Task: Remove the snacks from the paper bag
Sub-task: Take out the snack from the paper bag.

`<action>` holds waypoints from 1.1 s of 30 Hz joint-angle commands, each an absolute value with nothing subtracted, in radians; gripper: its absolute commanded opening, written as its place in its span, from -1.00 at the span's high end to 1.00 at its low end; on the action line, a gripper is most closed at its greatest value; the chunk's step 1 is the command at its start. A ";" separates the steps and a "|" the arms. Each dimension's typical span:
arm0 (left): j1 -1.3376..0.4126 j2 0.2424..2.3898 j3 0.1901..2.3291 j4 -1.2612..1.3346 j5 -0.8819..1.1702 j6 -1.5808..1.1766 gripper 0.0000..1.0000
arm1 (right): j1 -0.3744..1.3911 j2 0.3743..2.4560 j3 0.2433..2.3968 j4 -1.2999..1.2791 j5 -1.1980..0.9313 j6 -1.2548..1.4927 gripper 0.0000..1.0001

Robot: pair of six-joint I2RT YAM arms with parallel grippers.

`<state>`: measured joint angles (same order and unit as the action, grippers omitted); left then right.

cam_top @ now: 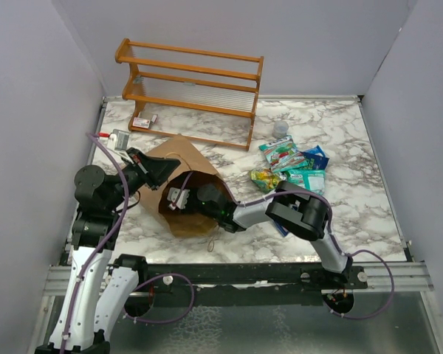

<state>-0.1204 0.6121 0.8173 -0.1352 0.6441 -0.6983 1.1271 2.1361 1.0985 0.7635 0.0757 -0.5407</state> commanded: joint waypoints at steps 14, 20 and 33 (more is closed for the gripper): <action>-0.122 0.619 0.821 -0.097 0.687 -0.698 1.00 | 1.103 2.249 1.375 0.520 0.005 -0.462 0.13; -0.123 0.624 0.813 -0.090 0.690 -0.696 1.00 | 1.105 2.191 1.356 0.428 0.003 -0.414 0.00; -0.123 0.587 0.751 -0.082 0.703 -0.693 1.00 | 1.124 2.111 1.289 0.338 0.002 -0.340 -0.29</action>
<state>-0.1204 0.6140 0.7719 -0.1188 0.6662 -0.6933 1.1061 2.1014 1.2808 0.3237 0.0261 -0.3698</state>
